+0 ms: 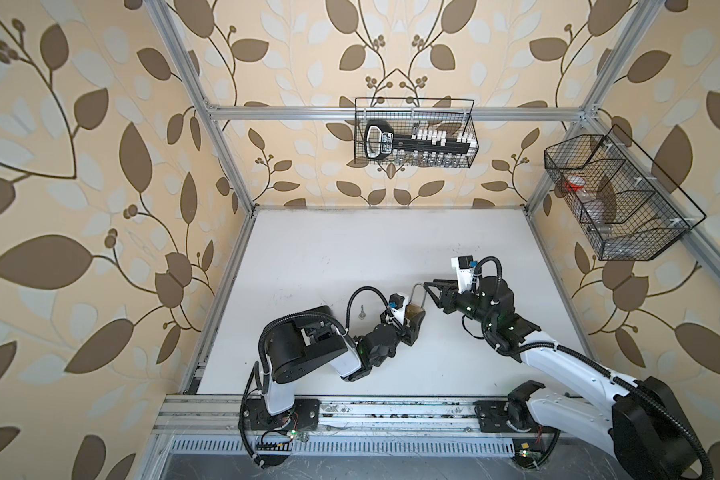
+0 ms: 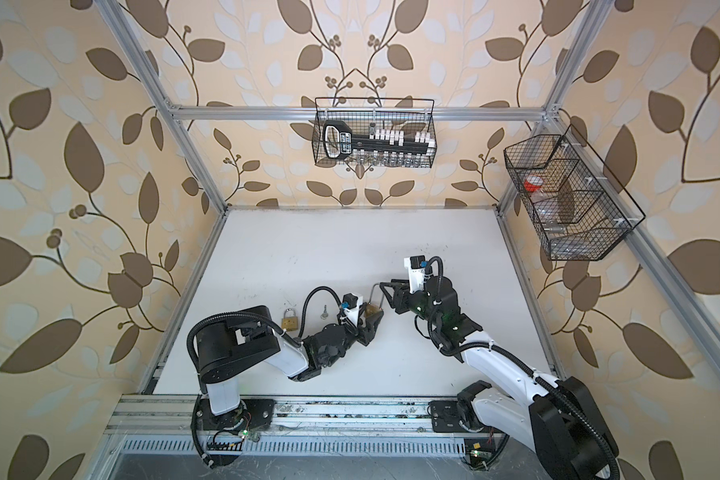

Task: Unlock with the key
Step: 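Move the right gripper to the padlock shackle and close on it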

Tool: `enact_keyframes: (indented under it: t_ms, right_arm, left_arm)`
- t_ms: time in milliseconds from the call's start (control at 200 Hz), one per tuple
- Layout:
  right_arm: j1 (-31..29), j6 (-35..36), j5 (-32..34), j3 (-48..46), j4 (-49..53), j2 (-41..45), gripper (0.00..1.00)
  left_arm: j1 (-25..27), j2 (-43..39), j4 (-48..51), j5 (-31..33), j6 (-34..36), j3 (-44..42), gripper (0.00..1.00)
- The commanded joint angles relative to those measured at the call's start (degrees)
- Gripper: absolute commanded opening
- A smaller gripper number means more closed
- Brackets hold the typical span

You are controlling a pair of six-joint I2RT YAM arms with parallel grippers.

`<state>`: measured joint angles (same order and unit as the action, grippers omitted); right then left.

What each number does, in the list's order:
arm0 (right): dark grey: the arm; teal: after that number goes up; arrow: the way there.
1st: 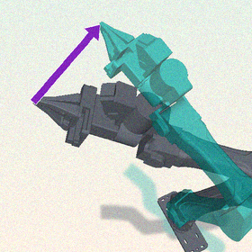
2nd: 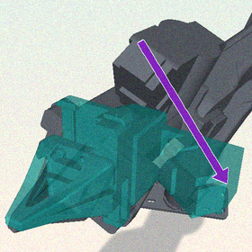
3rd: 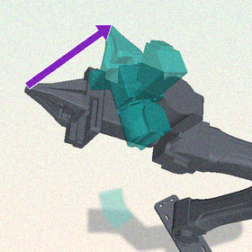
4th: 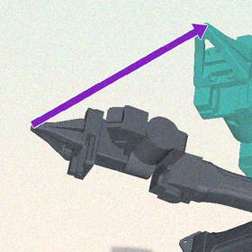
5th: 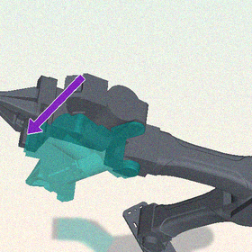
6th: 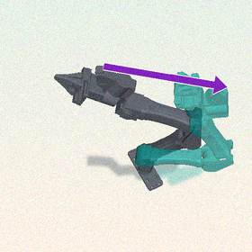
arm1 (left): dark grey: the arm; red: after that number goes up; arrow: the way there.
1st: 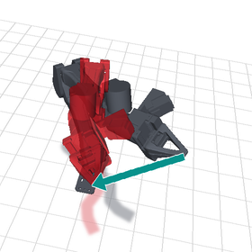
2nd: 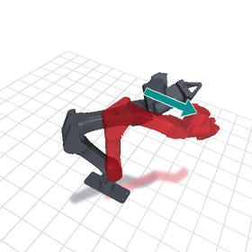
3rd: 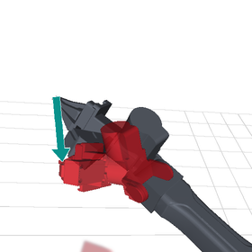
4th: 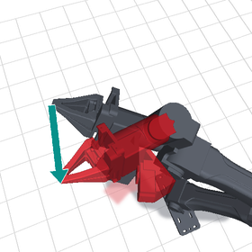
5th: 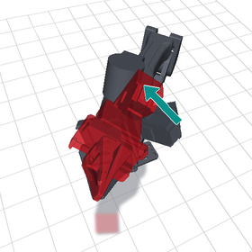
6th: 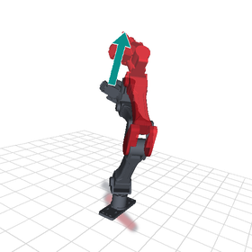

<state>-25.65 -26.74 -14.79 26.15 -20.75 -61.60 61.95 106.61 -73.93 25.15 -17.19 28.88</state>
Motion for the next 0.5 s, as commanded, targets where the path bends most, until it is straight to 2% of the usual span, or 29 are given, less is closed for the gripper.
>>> enact_keyframes:
  t_ms: [0,165,375,495]
  right_arm:
    - [-0.36,0.28,-0.40,2.50,0.93,-1.10,0.44]
    - [-3.33,1.14,-2.97,4.55,-0.16,-6.39,0.42]
    - [-5.13,2.05,-0.78,6.17,1.50,-9.30,0.34]
    - [-5.26,2.31,0.62,6.41,2.44,-9.76,0.34]
  left_arm:
    - [0.50,-4.11,-7.68,6.65,-0.13,0.08,0.00]
    - [0.46,-4.39,-7.68,5.78,-1.25,0.11,0.00]
    - [0.53,-4.65,-7.66,5.10,-1.88,0.03,0.00]
    - [0.53,-4.92,-7.63,5.06,-2.05,-0.21,0.00]
